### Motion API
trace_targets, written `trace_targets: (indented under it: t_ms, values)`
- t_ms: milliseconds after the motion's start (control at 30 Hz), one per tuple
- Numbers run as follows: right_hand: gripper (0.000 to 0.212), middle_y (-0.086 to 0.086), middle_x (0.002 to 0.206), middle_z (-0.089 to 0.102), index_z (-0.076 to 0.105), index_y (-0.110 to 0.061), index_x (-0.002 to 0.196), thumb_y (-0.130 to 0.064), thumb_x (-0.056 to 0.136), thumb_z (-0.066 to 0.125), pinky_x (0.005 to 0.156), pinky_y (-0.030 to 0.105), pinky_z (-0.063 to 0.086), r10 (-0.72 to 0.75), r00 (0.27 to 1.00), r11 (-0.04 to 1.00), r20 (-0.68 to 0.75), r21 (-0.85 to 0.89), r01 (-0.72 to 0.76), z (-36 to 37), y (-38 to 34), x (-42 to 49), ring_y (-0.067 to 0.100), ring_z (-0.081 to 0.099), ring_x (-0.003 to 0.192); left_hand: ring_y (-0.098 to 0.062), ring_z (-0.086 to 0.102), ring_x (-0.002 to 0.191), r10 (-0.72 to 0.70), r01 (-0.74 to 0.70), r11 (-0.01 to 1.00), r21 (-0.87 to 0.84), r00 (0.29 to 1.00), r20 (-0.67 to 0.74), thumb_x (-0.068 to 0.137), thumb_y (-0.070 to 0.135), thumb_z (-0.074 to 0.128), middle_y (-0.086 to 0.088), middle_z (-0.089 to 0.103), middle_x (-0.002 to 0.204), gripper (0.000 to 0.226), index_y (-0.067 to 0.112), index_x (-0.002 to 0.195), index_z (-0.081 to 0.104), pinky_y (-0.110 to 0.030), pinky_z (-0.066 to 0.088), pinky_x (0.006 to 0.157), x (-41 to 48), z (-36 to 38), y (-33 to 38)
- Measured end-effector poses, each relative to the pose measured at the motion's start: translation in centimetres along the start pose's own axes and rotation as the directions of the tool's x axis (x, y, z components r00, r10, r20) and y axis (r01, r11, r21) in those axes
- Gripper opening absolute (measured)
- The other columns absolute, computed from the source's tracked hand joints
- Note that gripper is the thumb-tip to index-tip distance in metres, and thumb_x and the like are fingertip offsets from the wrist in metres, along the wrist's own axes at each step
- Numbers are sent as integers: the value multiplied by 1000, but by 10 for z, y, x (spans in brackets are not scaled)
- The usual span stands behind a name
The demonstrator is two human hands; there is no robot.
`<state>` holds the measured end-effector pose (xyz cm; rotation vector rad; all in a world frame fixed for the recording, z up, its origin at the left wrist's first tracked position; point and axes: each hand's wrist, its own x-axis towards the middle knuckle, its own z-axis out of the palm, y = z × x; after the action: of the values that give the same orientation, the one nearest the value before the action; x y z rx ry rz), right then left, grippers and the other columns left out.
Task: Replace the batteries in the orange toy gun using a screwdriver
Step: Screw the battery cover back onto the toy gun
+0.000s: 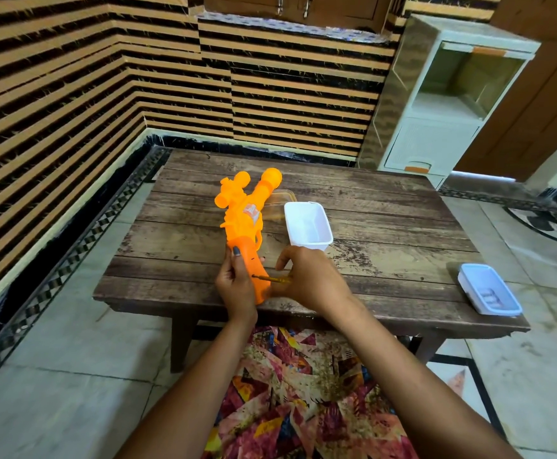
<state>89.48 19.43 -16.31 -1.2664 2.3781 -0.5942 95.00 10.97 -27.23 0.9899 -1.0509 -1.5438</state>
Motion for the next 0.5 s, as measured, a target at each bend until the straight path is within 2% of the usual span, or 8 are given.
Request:
trace_targets:
  t_ms: [67,133,200,333,367,433,500]
  values:
    - [42,2,82,57,58,-16,94,-19,62,84,63,29,43,-10,1000,1000,-3,2,10,0,0,0,24,58,81,-27,66,74,-2,2,1000,9,1000,-13,96,29,44,-20,68,85,41,-3,120,56,-45,54,72,1,-1,1]
    - [38,0,76,57,60,-18,87,-15,59,85,61,27,42,-13,998,1000,-62,11,14,0,2,1,22,59,76,-22,66,69,-4,4,1000,-2,1000,7,97,26,44,-18,68,82,41,-5,121,54,-44,54,72,0,0,1]
    - [31,2,75,64,64,-18,84,-19,61,85,61,27,44,-6,993,1000,-114,14,8,-2,4,2,22,62,74,-17,67,68,-5,5,1000,-7,1000,10,97,26,43,-16,68,80,42,-8,121,53,-42,55,71,-1,0,1]
    - [19,8,67,67,66,-18,80,-29,71,79,60,29,50,11,990,999,-142,50,-4,-1,7,6,22,65,63,-38,63,75,42,-42,999,4,999,-10,80,55,47,-24,68,85,71,-4,118,57,-50,52,71,0,-1,-3]
    - [16,7,62,66,66,-17,79,-28,74,76,58,27,50,14,991,998,-133,58,-7,-1,6,6,21,65,59,-36,63,74,26,-26,1000,4,1000,-9,82,53,48,-22,68,86,67,-2,119,57,-47,52,71,0,-1,-2]
    - [11,6,55,63,68,-13,81,-24,81,70,49,23,47,23,995,997,-99,74,-16,-3,5,6,18,63,49,-22,66,70,13,-13,1000,-7,1000,0,94,35,46,-20,67,84,46,-2,120,57,-42,52,74,-3,1,4]
    - [12,7,57,64,69,-12,82,-23,84,66,46,22,46,18,998,997,-63,69,-14,-6,3,6,18,63,48,-15,67,66,24,-24,1000,-5,1000,8,98,24,42,-15,67,78,37,-4,118,56,-40,52,74,-3,1,3]
